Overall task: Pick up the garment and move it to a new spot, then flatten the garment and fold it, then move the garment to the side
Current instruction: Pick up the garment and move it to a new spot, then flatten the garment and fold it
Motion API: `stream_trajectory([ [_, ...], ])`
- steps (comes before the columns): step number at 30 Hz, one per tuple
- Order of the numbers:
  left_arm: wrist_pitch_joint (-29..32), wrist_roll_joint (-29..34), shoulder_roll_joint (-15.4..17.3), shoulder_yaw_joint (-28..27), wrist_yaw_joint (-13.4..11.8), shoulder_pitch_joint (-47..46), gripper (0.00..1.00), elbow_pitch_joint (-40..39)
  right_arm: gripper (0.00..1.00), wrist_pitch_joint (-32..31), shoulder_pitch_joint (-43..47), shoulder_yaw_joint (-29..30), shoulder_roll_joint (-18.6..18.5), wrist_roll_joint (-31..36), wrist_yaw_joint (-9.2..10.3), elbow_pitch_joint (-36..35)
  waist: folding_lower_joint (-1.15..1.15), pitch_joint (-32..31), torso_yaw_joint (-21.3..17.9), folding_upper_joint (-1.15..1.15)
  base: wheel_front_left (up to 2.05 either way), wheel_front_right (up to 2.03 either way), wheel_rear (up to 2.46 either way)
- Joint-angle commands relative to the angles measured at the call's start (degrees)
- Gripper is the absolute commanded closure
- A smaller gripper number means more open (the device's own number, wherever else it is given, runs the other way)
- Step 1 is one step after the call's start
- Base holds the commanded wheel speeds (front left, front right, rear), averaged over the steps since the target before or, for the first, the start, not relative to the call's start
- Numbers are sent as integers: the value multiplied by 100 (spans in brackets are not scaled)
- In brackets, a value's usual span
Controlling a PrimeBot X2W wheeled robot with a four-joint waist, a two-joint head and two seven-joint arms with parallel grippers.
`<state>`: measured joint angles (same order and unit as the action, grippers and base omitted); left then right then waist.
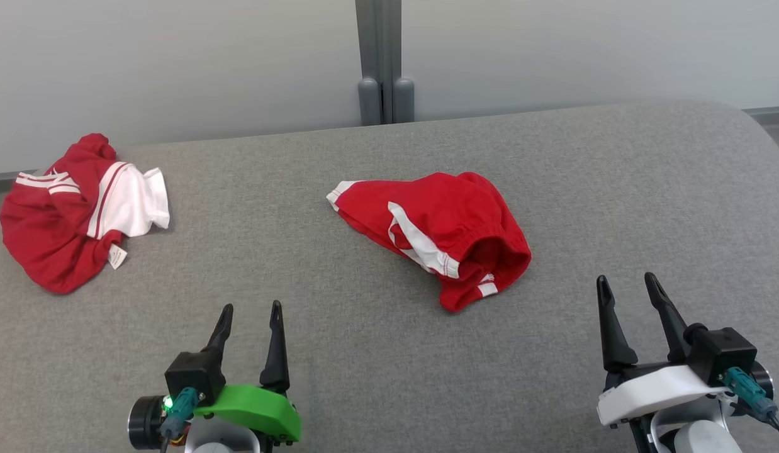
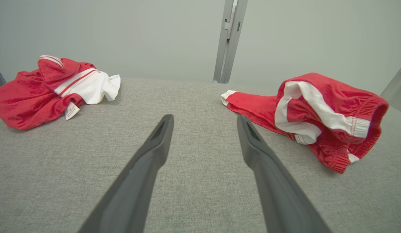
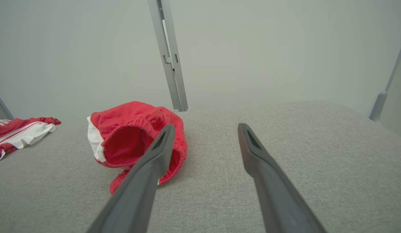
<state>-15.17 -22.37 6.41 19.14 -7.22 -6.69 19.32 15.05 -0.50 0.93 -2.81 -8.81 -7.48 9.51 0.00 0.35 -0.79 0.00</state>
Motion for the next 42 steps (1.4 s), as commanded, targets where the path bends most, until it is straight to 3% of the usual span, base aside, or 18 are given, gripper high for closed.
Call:
stream_trajectory([
  [1,3,67,-38,-119,42,105,0,-31,0,20,34,-23,-15,-38,-2,45,0,-5,13,0,0,0,0],
  [11,3,417,-255,-494,307,201,0,52,0,20,-4,-90,-15,-91,-2,201,0,-6,21,0,0,0,0],
  [25,3,666,-337,-666,464,171,0,187,0,20,-7,-137,-14,-66,-2,243,0,48,96,0,0,0,0],
  [38,3,641,-345,-455,411,-86,0,84,0,20,-903,-1265,-15,-226,-2,1077,0,492,778,0,0,0,0],
  [42,3,593,-345,-351,387,-142,0,68,0,19,-1267,-1293,-17,-242,-2,1492,0,597,1098,0,0,0,0],
])
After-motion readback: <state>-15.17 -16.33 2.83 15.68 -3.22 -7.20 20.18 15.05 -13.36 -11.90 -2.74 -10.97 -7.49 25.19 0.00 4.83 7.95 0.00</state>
